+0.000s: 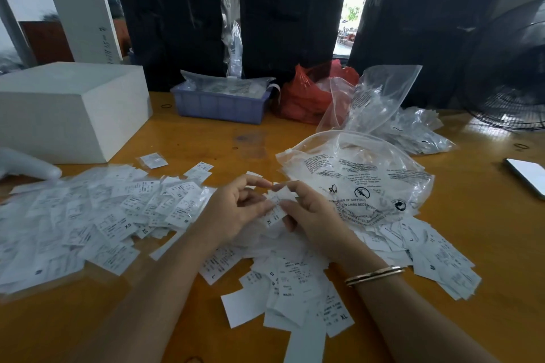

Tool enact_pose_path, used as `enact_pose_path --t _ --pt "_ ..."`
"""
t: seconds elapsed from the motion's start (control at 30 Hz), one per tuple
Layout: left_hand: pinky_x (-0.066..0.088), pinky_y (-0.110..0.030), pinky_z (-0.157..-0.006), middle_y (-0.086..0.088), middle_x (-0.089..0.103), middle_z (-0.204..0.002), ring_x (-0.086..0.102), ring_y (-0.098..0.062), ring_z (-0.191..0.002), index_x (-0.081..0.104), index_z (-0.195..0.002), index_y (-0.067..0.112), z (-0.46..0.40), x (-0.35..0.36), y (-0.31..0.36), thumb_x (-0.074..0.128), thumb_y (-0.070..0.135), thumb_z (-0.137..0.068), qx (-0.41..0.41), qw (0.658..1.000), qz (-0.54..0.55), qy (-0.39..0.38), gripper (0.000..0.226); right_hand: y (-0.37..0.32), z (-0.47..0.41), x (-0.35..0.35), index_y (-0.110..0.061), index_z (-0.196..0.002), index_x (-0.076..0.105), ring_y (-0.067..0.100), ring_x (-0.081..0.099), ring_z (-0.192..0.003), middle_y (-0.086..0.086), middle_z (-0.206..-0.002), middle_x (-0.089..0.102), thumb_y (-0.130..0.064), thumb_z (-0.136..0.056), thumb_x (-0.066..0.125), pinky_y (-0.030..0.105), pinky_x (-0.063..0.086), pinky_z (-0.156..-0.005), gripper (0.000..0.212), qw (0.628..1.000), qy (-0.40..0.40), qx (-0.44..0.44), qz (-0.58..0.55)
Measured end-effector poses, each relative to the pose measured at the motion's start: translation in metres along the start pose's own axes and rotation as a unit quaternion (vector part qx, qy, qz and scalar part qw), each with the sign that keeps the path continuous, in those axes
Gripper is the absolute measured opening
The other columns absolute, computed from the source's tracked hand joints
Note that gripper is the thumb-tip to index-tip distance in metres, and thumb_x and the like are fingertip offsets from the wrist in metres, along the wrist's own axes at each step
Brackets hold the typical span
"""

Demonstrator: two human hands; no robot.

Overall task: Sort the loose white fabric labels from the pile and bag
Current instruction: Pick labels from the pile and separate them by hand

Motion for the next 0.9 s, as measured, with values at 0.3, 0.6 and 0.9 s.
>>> enact_pose_path --t 0.3,0.6,0.9 --pt "0.052 -0.013 -0.064 0.009 0.072 -0.08 0.068 -0.005 -0.076 0.062 -0.101 0.032 0.001 -0.006 0.002 0.071 0.022 -0.081 0.011 0.995 0.019 0.102 0.024 -0.005 0.002 0.001 -0.024 -0.083 0.059 0.003 0.055 -0.056 -0.006 -0.063 0.066 -0.016 -0.091 0.06 0.018 0.044 -0.053 0.011 0.995 0.102 -0.014 0.002" --pt "0.052 -0.015 -0.063 0.009 0.072 -0.082 0.069 -0.007 -0.076 0.063 -0.101 0.031 0.004 -0.004 0.01 0.069 0.038 -0.075 0.004 0.997 0.044 0.057 0.027 -0.008 0.003 -0.002 -0.03 -0.077 0.069 0.003 0.061 -0.065 -0.011 -0.068 0.068 -0.014 -0.085 0.068 0.021 0.051 -0.061 0.017 0.991 0.135 -0.012 -0.008" --pt "0.048 -0.012 -0.056 0.017 0.063 -0.095 0.061 -0.001 -0.08 0.057 -0.099 0.035 0.004 -0.048 0.011 0.065 0.013 -0.088 0.019 0.97 -0.128 0.203 0.026 -0.015 -0.001 -0.051 -0.028 -0.08 0.063 0.008 0.059 -0.065 -0.006 -0.074 0.068 -0.008 -0.086 0.065 0.019 0.051 -0.058 0.021 0.965 0.261 -0.025 -0.007"
Point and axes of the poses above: each hand's wrist, its own z-axis away from the middle knuckle, its own x-axis out of the palm, y = z × x, the point moved 7 cm from there along -z, towards the middle knuckle
